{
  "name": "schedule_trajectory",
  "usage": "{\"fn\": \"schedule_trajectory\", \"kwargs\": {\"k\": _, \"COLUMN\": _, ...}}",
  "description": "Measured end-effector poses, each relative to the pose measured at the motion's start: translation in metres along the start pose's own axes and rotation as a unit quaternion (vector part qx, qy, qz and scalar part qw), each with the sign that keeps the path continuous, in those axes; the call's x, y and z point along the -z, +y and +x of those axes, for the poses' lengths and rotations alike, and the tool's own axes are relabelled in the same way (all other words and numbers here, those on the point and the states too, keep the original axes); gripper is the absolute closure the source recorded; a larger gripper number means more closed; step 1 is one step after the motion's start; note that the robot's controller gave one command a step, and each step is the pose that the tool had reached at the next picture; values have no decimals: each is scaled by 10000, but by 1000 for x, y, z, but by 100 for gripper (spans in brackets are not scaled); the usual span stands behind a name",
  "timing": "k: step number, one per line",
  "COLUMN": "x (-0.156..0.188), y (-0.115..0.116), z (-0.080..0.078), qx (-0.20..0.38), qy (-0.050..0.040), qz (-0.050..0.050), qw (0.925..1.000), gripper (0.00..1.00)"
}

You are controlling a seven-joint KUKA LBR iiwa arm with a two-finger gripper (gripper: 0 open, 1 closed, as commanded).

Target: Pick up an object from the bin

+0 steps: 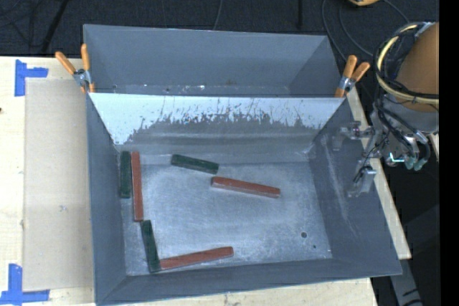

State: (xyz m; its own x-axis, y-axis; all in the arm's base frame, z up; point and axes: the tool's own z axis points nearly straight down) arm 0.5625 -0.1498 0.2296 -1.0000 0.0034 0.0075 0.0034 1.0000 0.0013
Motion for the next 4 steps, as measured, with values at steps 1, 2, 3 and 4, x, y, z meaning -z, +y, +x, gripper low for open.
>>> {"fn": "schedule_trajectory", "kwargs": {"k": 1, "x": 4, "y": 1, "z": -2, "qx": 20, "qy": -39, "qz": 7, "qw": 10000, "gripper": 0}}
{"fn": "schedule_trajectory", "kwargs": {"k": 2, "x": -35, "y": 33, "z": -15, "qx": 402, "qy": -62, "qz": 19, "qw": 9992, "gripper": 0}}
{"fn": "schedule_trajectory", "kwargs": {"k": 3, "x": -95, "y": 45, "z": -13, "qx": 605, "qy": -60, "qz": 7, "qw": 9982, "gripper": 0}}
{"fn": "schedule_trajectory", "kwargs": {"k": 4, "x": -124, "y": 53, "z": -40, "qx": 699, "qy": -18, "qz": 3, "qw": 9975, "gripper": 0}}
